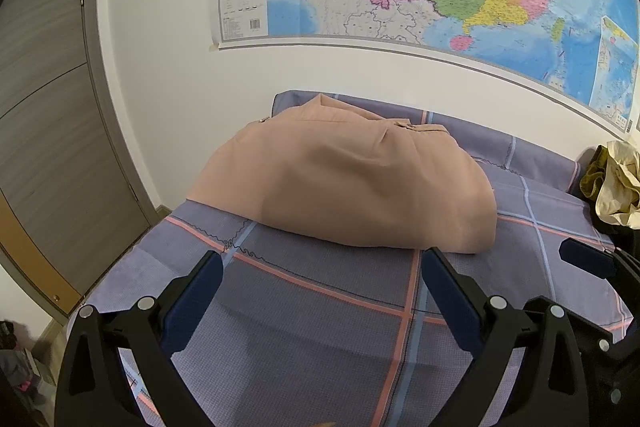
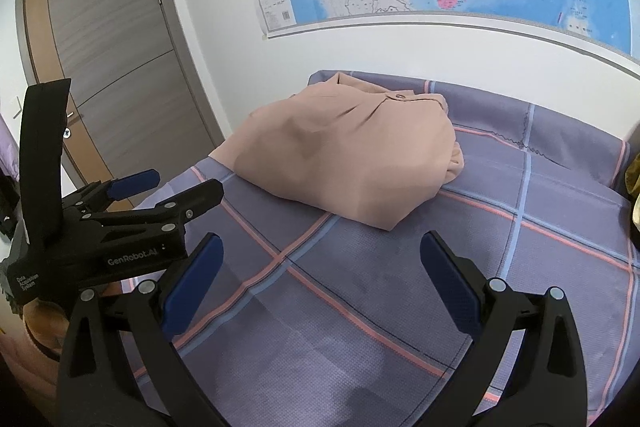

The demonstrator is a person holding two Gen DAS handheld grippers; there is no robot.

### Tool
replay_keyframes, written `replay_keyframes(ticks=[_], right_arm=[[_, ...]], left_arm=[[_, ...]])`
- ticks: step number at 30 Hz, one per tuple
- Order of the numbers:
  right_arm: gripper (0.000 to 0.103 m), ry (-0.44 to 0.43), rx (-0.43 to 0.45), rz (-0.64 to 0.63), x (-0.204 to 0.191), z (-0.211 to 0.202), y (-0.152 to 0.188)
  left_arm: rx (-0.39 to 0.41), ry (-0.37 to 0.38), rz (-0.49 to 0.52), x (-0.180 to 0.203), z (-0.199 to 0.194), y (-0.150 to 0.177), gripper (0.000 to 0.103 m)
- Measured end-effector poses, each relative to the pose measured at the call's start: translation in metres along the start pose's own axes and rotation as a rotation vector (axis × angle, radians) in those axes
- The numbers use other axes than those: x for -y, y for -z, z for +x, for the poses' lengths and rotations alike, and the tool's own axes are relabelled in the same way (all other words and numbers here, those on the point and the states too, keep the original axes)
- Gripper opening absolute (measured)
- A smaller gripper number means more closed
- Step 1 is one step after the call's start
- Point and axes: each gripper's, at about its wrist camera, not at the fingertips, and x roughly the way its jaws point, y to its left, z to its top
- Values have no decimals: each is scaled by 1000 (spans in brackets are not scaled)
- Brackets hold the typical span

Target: Fold large clothes

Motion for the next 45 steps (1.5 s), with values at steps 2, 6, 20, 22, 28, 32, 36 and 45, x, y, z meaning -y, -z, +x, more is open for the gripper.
replay_keyframes(ticks=[2,6,20,22,28,32,36,45], right_arm=[[97,0,-1,3,0,0,0],[97,-4,-4,7,1,1,0],[97,1,-3,10,3,0,0],[97,1,-3,10,3,0,-1],[97,2,-6,14,3,1,0],[97,3,-8,15,4,2,-1],[97,2,-10,20,6,3,-1],[97,3,-17,29,9,5,0]], left_arm=[[-1,0,2,0,0,0,96],[-3,1,2,1,0,0,96],[-11,4,5,6,0,2,96],[-12,7,5,7,1,2,96],[-14,9,7,8,3,2,96],[-17,9,5,9,2,3,96],[-19,7,6,10,3,2,96],[-26,5,5,12,4,3,96]])
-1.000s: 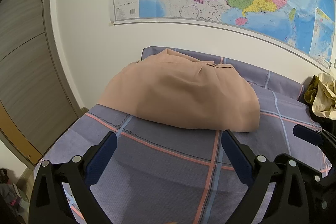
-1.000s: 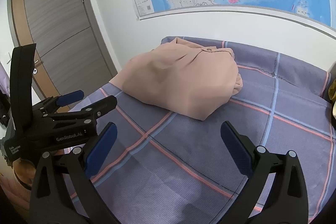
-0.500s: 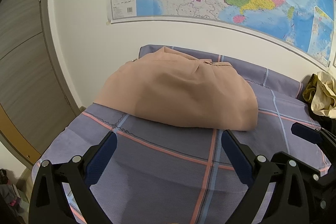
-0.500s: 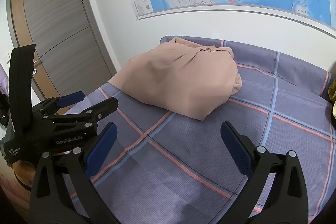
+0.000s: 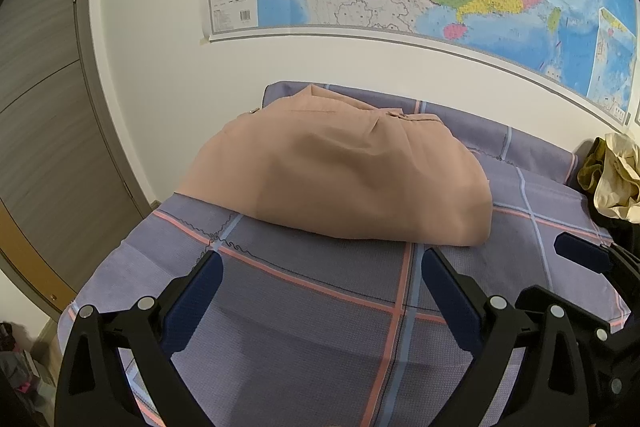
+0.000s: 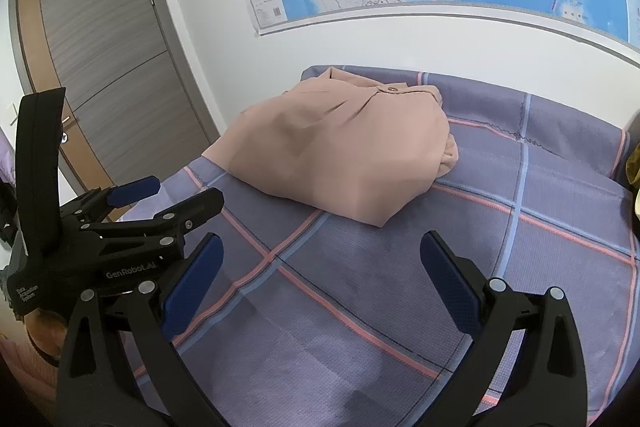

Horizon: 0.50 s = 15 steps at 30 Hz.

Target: Fold large clothes

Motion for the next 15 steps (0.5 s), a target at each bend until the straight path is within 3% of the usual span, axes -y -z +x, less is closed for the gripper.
replay_keyframes(ticks=[15], right_arm=[[97,1,-2,6,1,0,0]], left_arm=[[-7,4,2,-1,4,2,96]])
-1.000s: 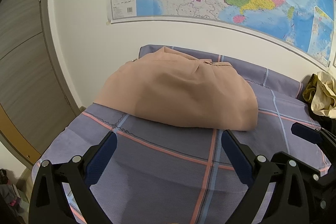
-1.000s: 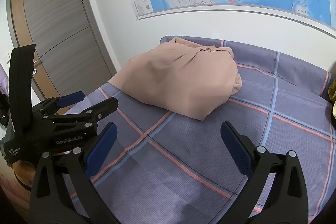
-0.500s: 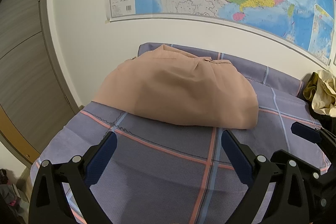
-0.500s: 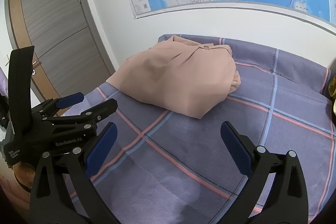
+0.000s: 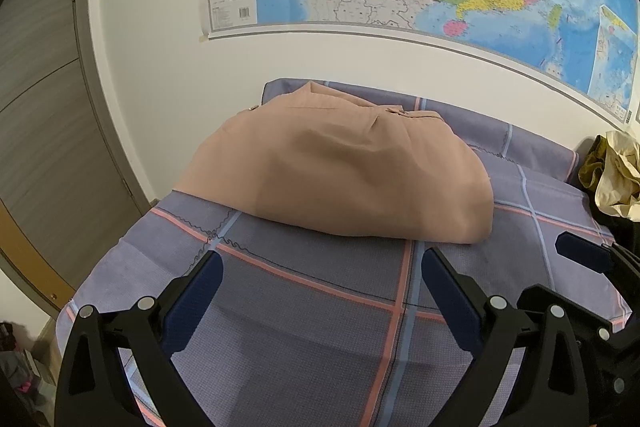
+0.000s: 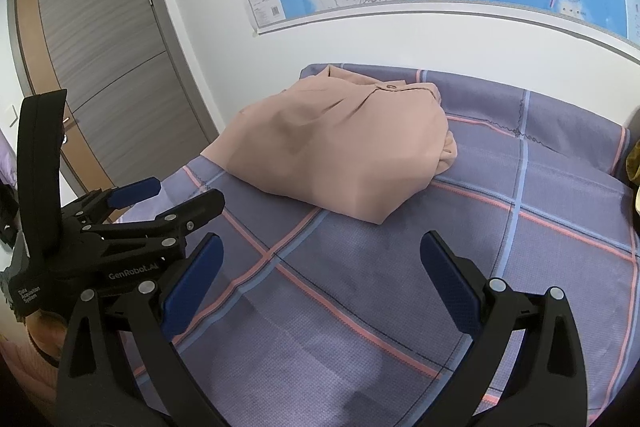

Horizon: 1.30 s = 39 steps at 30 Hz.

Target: Fold large clothes

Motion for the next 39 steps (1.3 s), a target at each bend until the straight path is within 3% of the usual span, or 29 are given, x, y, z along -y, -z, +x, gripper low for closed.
replay_keyframes(ticks=[39], right_arm=[[97,4,-4,6,-1,0,0]], left_arm=[[-10,3,-1,1,2,2,96]])
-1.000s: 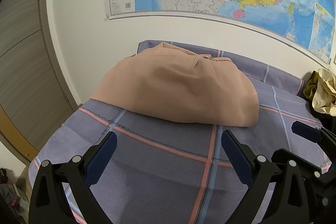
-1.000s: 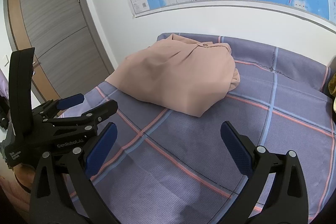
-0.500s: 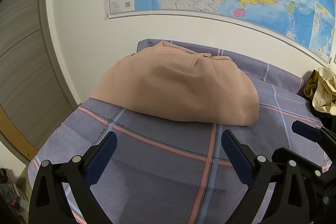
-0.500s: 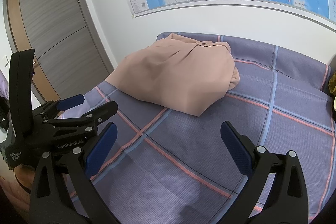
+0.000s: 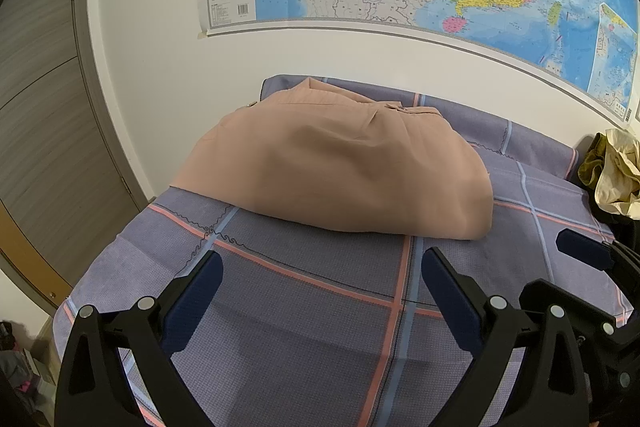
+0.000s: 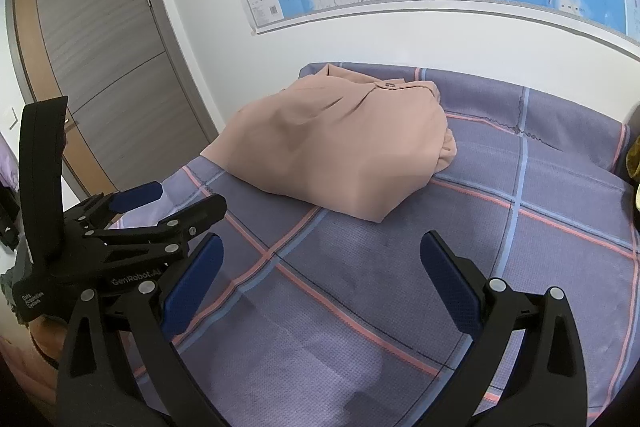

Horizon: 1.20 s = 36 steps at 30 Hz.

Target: Fold large clothes

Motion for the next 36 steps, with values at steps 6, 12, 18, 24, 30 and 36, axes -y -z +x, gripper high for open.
replay_keyframes(ticks=[6,12,18,24,30,36], right_arm=[[97,-2,3,2,1,-1,0],[97,-5,9,-2,-1,-4,-1],[97,-7,15,-6,-3,-7,0],[97,-7,19,-8,-3,-11,-1],[97,-7,22,-6,-4,-13,-1],[97,-5,32,-6,-4,-18,-1]], left_arm=[[3,2,3,1,-1,0,96],[5,5,3,2,0,0,96],[14,-3,11,4,-4,-1,96],[21,1,14,6,-8,-2,96],[26,2,23,9,-11,-2,96],[33,5,31,12,-14,-3,96]])
